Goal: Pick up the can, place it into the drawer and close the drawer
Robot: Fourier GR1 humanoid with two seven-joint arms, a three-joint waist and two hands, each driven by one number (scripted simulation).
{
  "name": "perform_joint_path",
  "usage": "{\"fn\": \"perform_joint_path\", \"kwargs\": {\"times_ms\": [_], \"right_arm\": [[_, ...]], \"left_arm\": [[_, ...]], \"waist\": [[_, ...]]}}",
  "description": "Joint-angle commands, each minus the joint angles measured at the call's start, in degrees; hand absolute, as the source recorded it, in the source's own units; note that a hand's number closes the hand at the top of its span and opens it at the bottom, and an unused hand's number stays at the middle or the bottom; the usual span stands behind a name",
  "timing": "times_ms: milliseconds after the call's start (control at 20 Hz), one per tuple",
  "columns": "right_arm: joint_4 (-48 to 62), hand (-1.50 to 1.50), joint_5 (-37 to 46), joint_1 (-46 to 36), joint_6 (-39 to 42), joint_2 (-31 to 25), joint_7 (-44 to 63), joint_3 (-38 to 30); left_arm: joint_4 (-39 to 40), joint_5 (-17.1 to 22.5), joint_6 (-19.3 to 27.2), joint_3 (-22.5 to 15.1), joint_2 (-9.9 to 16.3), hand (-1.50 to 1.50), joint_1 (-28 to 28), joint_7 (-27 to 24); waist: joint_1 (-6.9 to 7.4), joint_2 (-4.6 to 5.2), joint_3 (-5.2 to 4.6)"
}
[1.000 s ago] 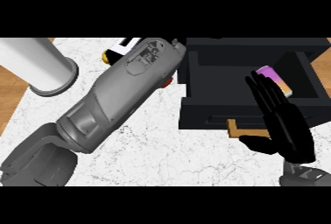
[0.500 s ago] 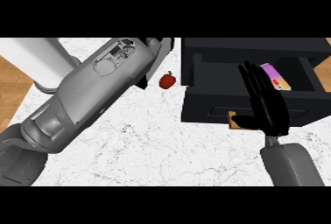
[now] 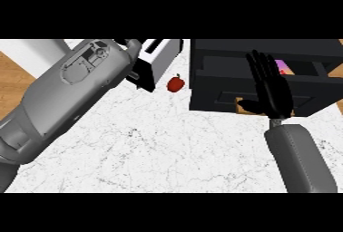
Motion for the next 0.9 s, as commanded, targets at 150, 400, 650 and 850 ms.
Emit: {"fn": "perform_joint_path", "kwargs": {"times_ms": [150, 400, 650, 850], "right_arm": [[16.3, -1.50, 1.5, -5.7, -11.0, 2.5, -1.7, -3.2], [26.8, -1.50, 3.0, -15.1, -15.5, 2.5, -0.1, -5.8], [34.6, -1.50, 3.8, -23.0, -17.9, 1.7, 0.9, -7.6], [39.1, -1.50, 3.4, -28.1, -17.9, -0.1, 1.2, -9.4]], "left_arm": [[-6.1, -0.9, -0.9, 0.4, 3.5, -1.50, 5.3, 1.3], [-15.0, -2.2, 0.7, 0.0, 7.4, -1.50, 10.9, 4.2], [-15.0, -4.3, 1.9, 0.1, 6.3, -1.50, 13.0, 3.1], [-19.6, -3.7, -1.2, 0.5, 10.4, -1.50, 14.6, 5.6]], "waist": [[0.29, 1.61, 1.30], [1.29, 1.41, 1.28], [0.74, 2.08, 1.29], [2.06, 2.24, 1.31]]}}
